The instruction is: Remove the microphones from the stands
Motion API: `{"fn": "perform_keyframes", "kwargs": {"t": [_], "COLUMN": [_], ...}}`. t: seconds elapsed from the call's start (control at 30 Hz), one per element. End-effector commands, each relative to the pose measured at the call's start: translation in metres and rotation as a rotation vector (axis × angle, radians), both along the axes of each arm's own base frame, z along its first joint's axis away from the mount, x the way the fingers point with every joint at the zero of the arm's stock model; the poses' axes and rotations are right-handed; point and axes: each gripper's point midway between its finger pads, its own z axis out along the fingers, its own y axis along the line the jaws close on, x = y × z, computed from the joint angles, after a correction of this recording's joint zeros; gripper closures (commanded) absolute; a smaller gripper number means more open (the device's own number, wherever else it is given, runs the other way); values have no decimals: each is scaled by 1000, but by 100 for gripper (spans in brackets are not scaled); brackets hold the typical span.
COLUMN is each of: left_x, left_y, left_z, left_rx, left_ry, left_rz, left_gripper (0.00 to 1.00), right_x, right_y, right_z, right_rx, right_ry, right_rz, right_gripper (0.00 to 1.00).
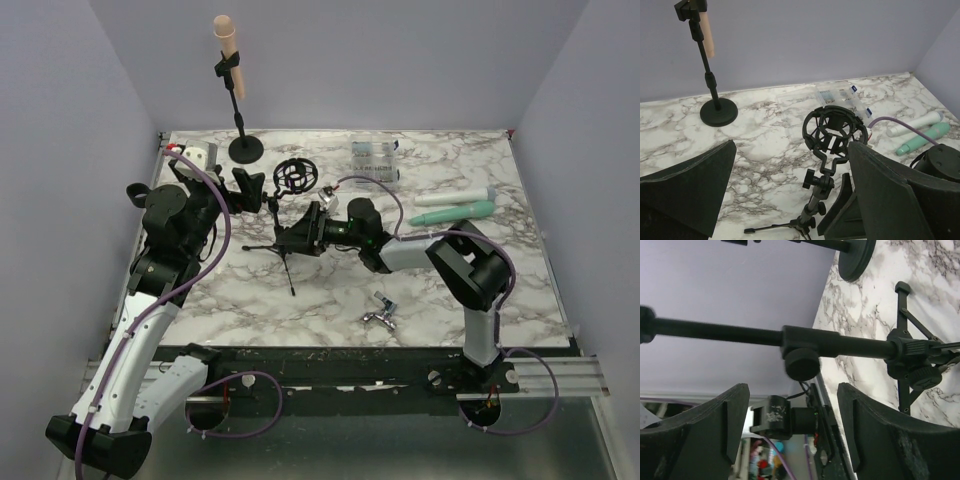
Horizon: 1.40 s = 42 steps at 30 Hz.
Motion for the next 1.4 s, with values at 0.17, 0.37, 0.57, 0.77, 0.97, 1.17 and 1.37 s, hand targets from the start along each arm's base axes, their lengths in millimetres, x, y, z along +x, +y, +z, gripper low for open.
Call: {"fn": "perform_keyframes", "kwargs": {"t": [0.17,0.37,0.57,0.77,0.97,1.17,1.37], "left_x": [-2,-2,-1,0,0,-1,-1], "left_y": [-1,-1,-2,-1,-1,-1,-1], "left_z": [6,6,5,4,4,5,5], "left_rx": [-3,-5,-2,0,0,0,0], "left_ry": [-11,-10,-3,-2,0,-3,-4], "left_rz": [-3,-6,-5,-4,-3,-2,-4], "left_gripper": [1,1,1,1,1,1,1], "right_x": [18,29,30,33,36,36,34], "right_y": [-7,-13,-9,-8,-6,-4,-1], "right_z": [3,3,7,2,-3,-7,-10], "right_rx": [138,135,145,133,126,120,117], "right_ry": [59,62,57,64,70,72,74], "right_rz": [55,60,87,81,78,78,84], "right_gripper": [27,28,42,47,53,58,57]}}
